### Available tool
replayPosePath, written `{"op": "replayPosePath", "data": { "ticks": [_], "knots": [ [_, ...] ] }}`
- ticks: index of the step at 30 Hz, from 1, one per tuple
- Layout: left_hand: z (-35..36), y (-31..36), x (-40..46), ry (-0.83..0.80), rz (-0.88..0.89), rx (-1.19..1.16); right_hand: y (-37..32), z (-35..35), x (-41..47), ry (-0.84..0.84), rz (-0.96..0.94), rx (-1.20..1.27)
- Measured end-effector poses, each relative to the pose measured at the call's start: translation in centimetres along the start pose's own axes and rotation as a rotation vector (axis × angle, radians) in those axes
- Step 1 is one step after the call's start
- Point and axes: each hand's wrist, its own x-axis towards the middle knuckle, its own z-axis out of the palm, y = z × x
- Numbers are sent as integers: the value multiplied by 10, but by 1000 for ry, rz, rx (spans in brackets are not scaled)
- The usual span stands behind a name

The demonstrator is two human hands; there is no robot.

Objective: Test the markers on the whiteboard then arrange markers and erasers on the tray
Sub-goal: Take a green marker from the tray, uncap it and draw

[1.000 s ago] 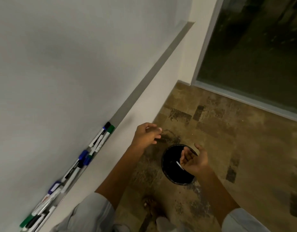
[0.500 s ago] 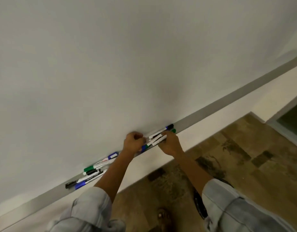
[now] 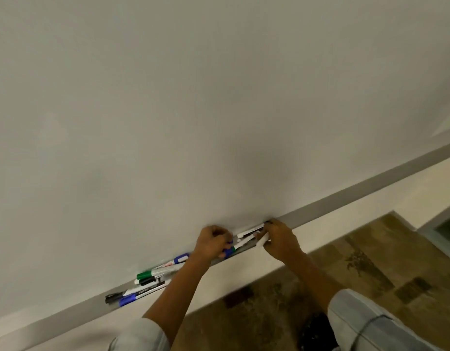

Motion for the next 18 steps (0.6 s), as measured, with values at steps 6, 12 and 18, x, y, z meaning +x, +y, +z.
{"op": "replayPosePath", "data": {
  "ticks": [6,12,18],
  "knots": [
    [20,72,-48,-10,85,-226,-119,-105,-17,164,209,1451],
    [1,163,-143,-84,563,-556,-236,-177,-41,377,35,1616],
    [-53,213,-205,2,784,-726,-314,-207,-52,431,-309,1583]
  ]
}}
